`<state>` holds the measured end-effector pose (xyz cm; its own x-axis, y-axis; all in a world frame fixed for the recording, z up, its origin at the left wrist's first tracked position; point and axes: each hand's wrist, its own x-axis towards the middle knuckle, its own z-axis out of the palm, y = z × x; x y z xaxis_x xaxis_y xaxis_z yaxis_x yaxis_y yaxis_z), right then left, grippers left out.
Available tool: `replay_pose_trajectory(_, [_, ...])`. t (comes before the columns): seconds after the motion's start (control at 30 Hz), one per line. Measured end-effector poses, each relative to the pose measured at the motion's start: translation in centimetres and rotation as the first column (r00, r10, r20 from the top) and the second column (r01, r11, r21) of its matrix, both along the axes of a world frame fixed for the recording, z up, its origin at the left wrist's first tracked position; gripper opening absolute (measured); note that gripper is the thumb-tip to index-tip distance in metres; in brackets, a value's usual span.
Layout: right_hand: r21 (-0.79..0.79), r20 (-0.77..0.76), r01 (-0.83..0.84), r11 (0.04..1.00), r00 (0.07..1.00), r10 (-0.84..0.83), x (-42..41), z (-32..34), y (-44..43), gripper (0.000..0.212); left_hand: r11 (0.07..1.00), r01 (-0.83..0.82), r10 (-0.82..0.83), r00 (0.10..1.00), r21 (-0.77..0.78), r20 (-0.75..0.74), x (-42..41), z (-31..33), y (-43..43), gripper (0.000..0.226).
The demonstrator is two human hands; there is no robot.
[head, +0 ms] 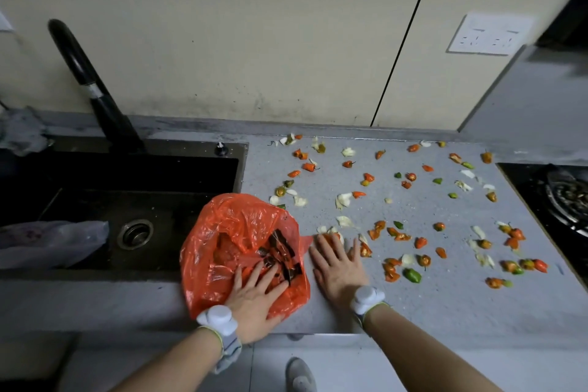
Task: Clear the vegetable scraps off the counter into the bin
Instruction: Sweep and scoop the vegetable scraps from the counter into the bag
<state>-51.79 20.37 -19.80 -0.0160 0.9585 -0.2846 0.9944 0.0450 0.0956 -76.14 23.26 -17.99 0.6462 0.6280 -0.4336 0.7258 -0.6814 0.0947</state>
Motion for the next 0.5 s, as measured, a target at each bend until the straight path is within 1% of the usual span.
replay_pose_trajectory(0.03, [-0.01,0.005,0.06,0.998,0.998,-0.06,0.6,0.2,0.3,0.058,1.0,0.015,-0.015,1.0,-0.002,0.001,0.2,0.0,-0.1,0.072])
replay_pose_trajectory(0.13, [-0.002,0.051,0.155,0.988,0.987,-0.155,2.6,0.6,0.9,0.056,0.998,0.061,-0.061,0.998,-0.013,0.017,0.4,-0.1,-0.2,0.072])
replay_pose_trajectory(0.23, [0.001,0.022,0.23,0.973,0.973,-0.23,4.1,1.6,0.9,0.055,0.99,0.143,-0.142,0.988,-0.01,0.056,0.2,-0.2,0.0,0.071])
replay_pose_trajectory(0.27, [0.008,-0.005,0.233,0.972,0.972,-0.233,4.7,1.6,0.7,0.056,0.983,0.181,-0.18,0.981,-0.012,0.066,0.2,-0.1,0.2,0.07])
replay_pose_trajectory(0.4, [0.096,-0.074,0.157,0.983,0.986,-0.15,6.1,1.8,0.5,0.068,0.947,0.322,-0.32,0.942,-0.003,0.102,0.3,0.4,0.9,0.069])
replay_pose_trajectory(0.5, [0.089,-0.101,0.169,0.982,0.982,-0.16,6.1,2.4,2.3,0.064,0.947,0.317,-0.32,0.941,0.045,0.106,0.1,0.6,1.4,0.069])
